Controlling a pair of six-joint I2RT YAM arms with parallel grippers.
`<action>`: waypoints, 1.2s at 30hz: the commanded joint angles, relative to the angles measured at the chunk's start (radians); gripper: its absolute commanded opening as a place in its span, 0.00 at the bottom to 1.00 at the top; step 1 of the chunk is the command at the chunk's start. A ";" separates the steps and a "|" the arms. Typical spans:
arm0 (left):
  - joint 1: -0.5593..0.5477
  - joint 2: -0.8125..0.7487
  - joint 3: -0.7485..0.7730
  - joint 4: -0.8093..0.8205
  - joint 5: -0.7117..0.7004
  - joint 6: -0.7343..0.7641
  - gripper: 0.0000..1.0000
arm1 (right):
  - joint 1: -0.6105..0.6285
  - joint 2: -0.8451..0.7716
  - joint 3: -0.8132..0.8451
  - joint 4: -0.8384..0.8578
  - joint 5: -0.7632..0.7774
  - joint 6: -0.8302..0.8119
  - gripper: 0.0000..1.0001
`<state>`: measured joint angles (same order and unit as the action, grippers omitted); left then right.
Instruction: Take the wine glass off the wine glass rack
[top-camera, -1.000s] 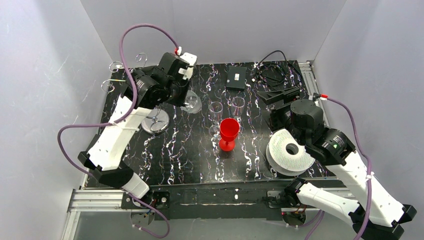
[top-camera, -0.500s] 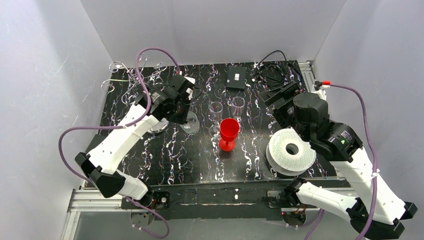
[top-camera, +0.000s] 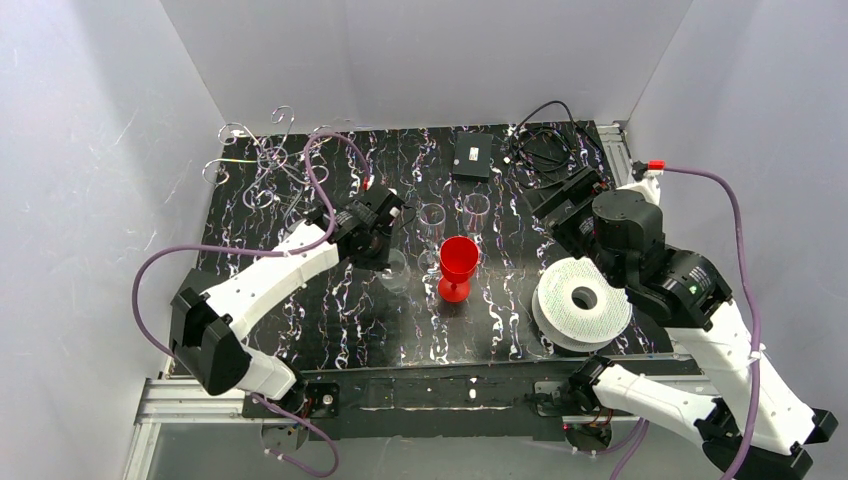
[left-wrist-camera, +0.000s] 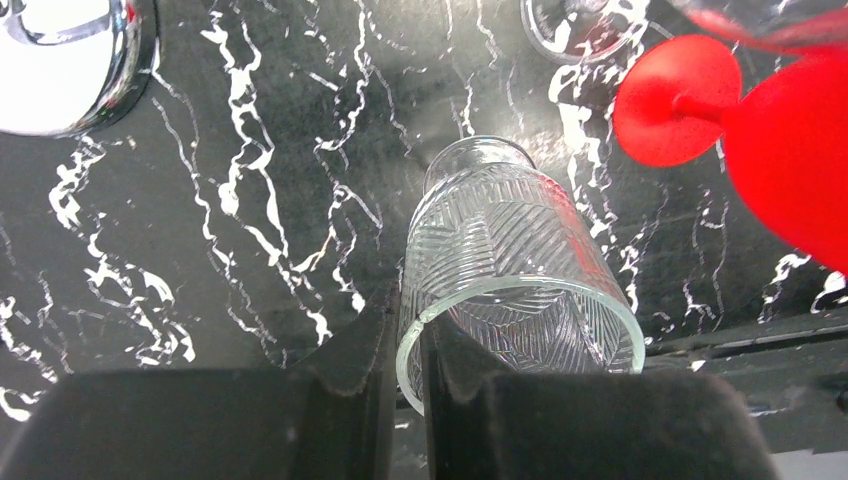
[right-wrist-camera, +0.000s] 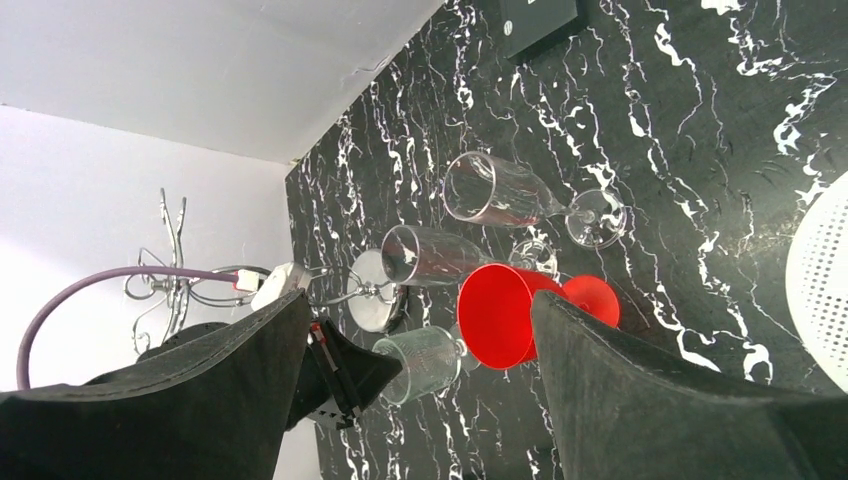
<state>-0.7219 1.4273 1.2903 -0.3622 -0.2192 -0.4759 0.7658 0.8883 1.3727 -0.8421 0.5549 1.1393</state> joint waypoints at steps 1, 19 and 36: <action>0.005 0.013 -0.015 0.057 0.010 -0.046 0.00 | -0.003 -0.021 -0.012 0.025 0.052 -0.045 0.89; 0.005 0.169 -0.009 0.094 0.015 -0.080 0.00 | -0.003 -0.063 -0.035 0.022 0.073 -0.062 0.89; 0.006 0.156 0.072 0.008 0.012 -0.079 0.60 | -0.004 -0.009 0.059 -0.035 0.099 -0.178 0.92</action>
<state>-0.7219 1.6165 1.3109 -0.2260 -0.1944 -0.5720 0.7658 0.8543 1.3655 -0.8764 0.6262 1.0359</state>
